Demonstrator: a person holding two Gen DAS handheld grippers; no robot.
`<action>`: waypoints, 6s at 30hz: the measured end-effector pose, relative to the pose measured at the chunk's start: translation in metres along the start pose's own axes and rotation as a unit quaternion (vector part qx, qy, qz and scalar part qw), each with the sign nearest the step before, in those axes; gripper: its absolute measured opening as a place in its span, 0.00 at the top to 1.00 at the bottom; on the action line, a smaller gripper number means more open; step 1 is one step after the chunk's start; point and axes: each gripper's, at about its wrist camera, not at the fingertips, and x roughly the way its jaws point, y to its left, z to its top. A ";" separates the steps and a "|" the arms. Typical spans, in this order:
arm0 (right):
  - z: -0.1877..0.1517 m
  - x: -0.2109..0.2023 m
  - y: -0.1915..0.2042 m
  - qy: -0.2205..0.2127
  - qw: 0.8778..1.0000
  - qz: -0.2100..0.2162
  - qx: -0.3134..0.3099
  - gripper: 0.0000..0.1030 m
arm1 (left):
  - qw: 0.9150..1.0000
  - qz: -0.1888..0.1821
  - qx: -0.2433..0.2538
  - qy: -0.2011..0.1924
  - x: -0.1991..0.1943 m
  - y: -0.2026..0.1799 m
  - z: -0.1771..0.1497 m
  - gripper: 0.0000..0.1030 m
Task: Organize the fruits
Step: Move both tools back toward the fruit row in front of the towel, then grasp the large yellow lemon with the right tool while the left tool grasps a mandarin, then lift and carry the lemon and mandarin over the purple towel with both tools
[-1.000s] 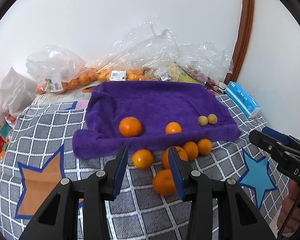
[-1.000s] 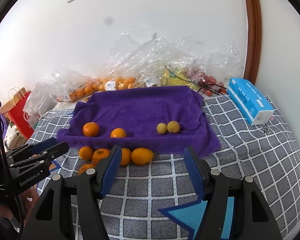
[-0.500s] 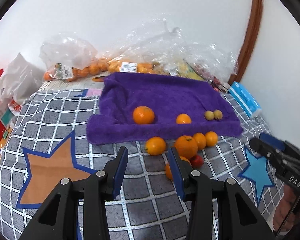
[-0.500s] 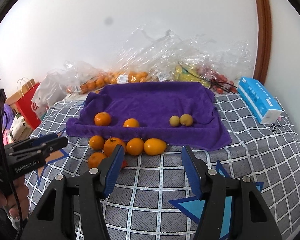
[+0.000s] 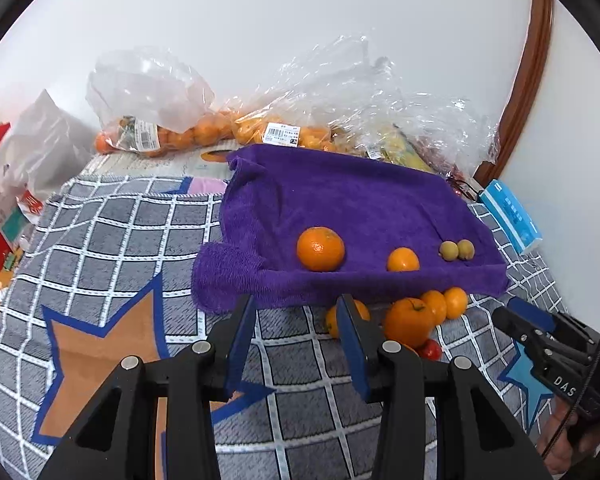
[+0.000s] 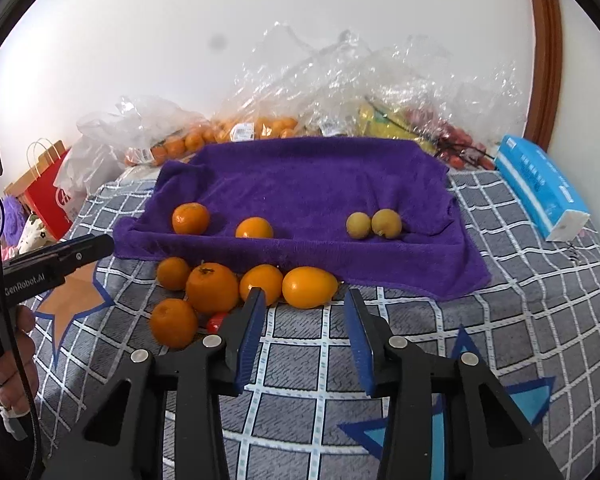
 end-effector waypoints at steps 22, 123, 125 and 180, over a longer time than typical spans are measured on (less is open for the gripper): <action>0.007 0.063 -0.012 0.050 0.998 0.028 0.023 0.58 | 0.999 -0.034 -0.031 0.024 0.032 0.012 -0.010 0.52; -0.021 0.016 -0.013 -0.031 0.997 0.049 -0.055 0.59 | 0.995 -0.074 0.056 -0.039 0.029 -0.043 -0.016 0.68; -0.022 0.016 -0.014 -0.032 0.997 0.050 -0.054 0.59 | 0.995 -0.077 0.054 -0.042 0.028 -0.043 -0.016 0.68; 0.087 0.046 -0.076 -0.069 0.997 -0.010 0.019 0.59 | 0.998 -0.016 -0.020 -0.056 0.067 -0.038 0.056 0.68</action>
